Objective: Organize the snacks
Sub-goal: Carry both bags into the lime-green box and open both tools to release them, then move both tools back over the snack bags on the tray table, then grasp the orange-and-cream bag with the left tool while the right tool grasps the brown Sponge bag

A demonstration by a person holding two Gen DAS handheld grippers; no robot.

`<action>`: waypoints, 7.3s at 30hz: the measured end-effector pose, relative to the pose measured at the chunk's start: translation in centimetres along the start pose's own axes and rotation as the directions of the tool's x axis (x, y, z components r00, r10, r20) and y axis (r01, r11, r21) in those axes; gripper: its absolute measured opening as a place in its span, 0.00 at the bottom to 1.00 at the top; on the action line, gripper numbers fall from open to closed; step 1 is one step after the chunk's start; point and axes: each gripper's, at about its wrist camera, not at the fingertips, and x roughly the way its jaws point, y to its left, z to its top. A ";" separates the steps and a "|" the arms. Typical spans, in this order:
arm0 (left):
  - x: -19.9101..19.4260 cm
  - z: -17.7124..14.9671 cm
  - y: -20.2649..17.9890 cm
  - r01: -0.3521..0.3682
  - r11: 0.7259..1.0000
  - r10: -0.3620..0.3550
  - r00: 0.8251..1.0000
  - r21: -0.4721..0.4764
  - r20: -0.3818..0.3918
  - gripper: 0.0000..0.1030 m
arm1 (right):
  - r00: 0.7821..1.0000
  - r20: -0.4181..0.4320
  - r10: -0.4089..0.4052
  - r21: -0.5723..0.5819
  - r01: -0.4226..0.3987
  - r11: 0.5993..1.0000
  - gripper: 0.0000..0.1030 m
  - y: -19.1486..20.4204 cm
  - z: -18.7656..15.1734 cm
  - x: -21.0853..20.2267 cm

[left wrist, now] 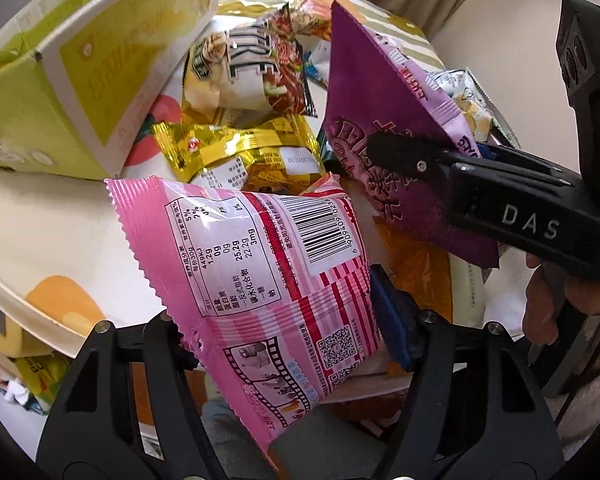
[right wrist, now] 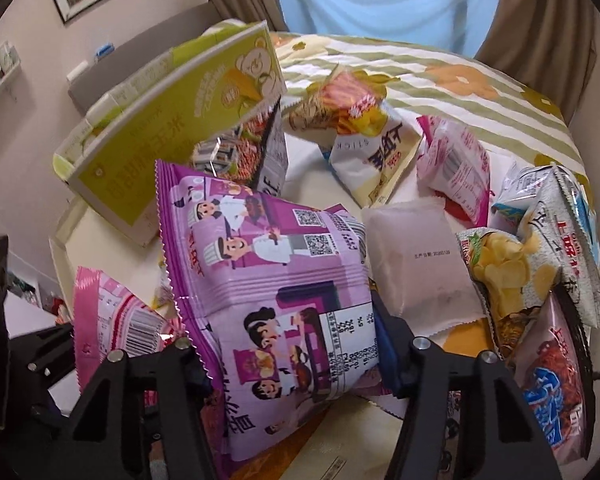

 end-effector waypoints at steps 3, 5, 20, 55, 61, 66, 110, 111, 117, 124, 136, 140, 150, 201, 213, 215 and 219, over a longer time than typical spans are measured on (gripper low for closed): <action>-1.3 0.4 -0.1 -0.006 1.000 0.006 1.000 0.008 0.025 0.63 | 1.000 0.023 -0.001 0.021 0.000 1.000 0.54 0.1 0.3 -1.0; -2.4 0.7 -0.1 -0.014 1.000 0.013 0.999 0.012 0.048 0.63 | 0.999 0.048 -0.002 0.024 0.000 1.000 0.54 0.4 0.5 -2.1; -13.9 8.3 5.8 -0.062 0.998 0.066 0.956 -0.023 0.285 0.63 | 0.984 0.176 -0.026 0.005 0.026 1.000 0.54 4.2 7.2 -9.9; -9.6 21.2 28.9 -0.060 0.968 0.045 0.997 0.242 0.067 0.98 | 0.989 0.049 -0.140 0.300 0.119 0.946 0.54 21.0 19.0 3.4; -11.3 20.5 30.8 -0.085 0.981 0.068 0.993 0.177 0.097 0.98 | 0.992 0.033 -0.118 0.283 0.104 0.954 0.54 21.3 18.9 5.1; -10.8 20.6 31.2 -0.110 0.979 0.094 0.990 0.174 0.101 0.98 | 0.993 -0.018 -0.117 0.253 0.118 0.960 0.54 21.3 19.4 7.9; -16.7 16.2 25.3 -0.103 0.968 0.061 0.981 0.228 0.186 0.98 | 0.966 0.161 -0.202 0.223 0.163 0.961 1.00 22.6 14.1 -1.0; -16.7 15.8 24.3 -0.098 0.969 0.055 0.981 0.228 0.189 0.98 | 0.966 0.164 -0.202 0.226 0.162 0.960 1.00 22.2 13.8 -1.5; -15.8 12.9 17.2 -0.066 0.971 0.022 0.982 0.230 0.185 0.98 | 0.958 0.179 -0.223 0.253 0.174 0.952 1.00 17.4 9.7 -6.1; -13.2 9.1 8.2 -0.043 0.977 0.013 0.989 0.208 0.146 0.98 | 0.951 0.165 -0.262 0.323 0.198 0.925 1.00 9.6 3.7 -11.6; -4.9 3.6 -4.1 0.074 0.965 -0.062 0.997 0.252 -0.055 0.98 | 0.928 0.109 -0.356 0.464 0.269 0.844 1.00 -1.7 -3.8 -15.2; -0.6 2.1 -6.5 0.124 0.955 -0.086 0.985 0.270 -0.147 0.98 | 0.920 0.102 -0.378 0.544 0.267 0.796 1.00 -3.8 -5.7 -14.6; 5.7 0.6 -9.2 0.159 0.951 -0.105 0.973 0.266 -0.206 0.98 | 0.904 0.058 -0.425 0.608 0.305 0.733 1.00 -6.2 -8.0 -11.5; 6.0 2.5 -7.6 0.159 0.881 -0.083 0.979 0.445 -0.185 0.58 | 0.906 -0.019 -0.423 0.810 0.262 0.524 0.53 -9.5 -9.3 -4.9; 2.9 1.9 -7.7 0.172 0.898 -0.125 0.982 0.404 -0.141 0.57 | 0.903 0.051 -0.428 0.750 0.248 0.613 0.53 -8.0 -8.8 -7.9; 1.8 2.4 -7.5 0.171 0.903 -0.134 0.984 0.393 -0.121 0.57 | 0.904 0.061 -0.424 0.738 0.245 0.629 0.53 -7.8 -8.4 -8.5; -1.3 3.8 -6.9 0.179 0.919 -0.165 0.984 0.352 -0.070 0.57 | 0.898 0.102 -0.428 0.696 0.244 0.676 0.53 -7.1 -7.2 -11.2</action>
